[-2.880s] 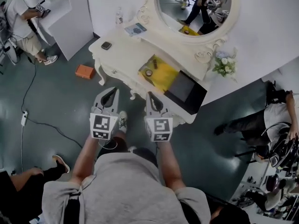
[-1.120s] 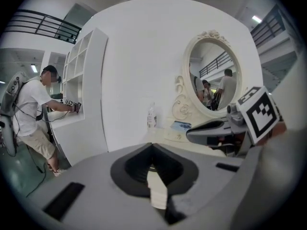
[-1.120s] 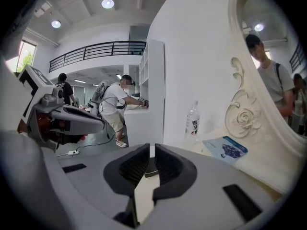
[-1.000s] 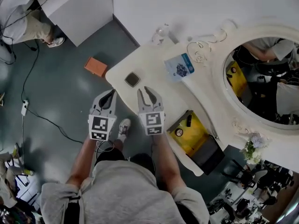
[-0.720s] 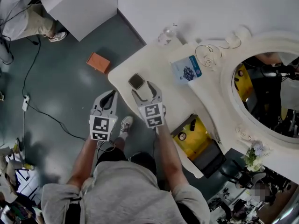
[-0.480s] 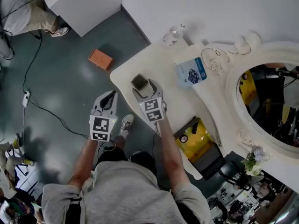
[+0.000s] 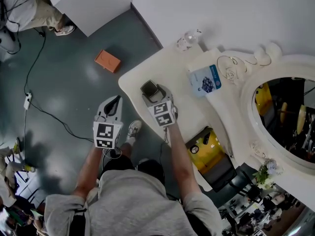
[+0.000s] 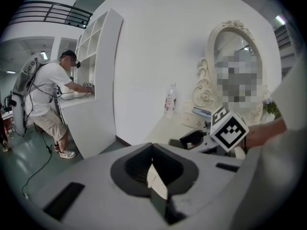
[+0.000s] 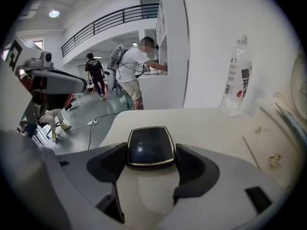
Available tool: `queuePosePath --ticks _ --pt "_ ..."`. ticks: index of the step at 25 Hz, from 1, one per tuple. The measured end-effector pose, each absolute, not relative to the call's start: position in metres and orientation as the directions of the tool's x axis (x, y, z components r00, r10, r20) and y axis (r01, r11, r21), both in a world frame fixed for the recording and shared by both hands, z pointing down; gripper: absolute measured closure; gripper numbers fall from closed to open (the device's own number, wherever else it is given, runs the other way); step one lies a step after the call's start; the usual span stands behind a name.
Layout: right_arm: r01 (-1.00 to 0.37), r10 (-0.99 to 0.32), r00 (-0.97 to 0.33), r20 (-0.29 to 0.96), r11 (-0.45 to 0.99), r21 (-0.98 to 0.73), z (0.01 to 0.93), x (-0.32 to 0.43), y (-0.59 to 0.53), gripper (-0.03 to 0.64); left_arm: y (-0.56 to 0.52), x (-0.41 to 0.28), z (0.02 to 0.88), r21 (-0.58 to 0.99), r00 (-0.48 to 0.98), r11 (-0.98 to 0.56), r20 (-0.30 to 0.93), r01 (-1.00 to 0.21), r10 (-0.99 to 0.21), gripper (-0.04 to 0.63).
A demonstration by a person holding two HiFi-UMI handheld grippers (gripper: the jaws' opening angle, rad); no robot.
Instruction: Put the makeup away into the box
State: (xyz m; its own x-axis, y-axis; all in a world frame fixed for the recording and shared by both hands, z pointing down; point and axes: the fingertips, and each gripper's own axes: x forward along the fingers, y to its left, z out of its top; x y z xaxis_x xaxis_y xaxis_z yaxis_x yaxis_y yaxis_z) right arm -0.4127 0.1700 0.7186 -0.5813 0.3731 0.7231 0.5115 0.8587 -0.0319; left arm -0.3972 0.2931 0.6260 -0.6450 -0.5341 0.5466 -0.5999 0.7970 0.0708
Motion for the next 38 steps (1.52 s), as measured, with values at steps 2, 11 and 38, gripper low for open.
queuePosePath --ticks 2,11,38 --pt "0.506 0.366 -0.582 0.726 0.862 -0.029 0.72 -0.412 0.169 0.285 0.292 -0.399 0.625 0.072 -0.645 0.795 0.543 -0.602 -0.537 0.591" --pt "0.456 0.341 -0.646 0.683 0.89 -0.013 0.686 -0.411 0.164 0.288 0.278 -0.406 0.607 0.062 -0.634 0.762 0.514 -0.644 -0.578 0.591" --pt "-0.103 -0.119 -0.842 0.527 0.993 0.059 0.559 -0.227 -0.023 0.288 0.067 -0.292 0.519 0.019 -0.338 0.371 0.37 -0.929 -0.865 0.592"
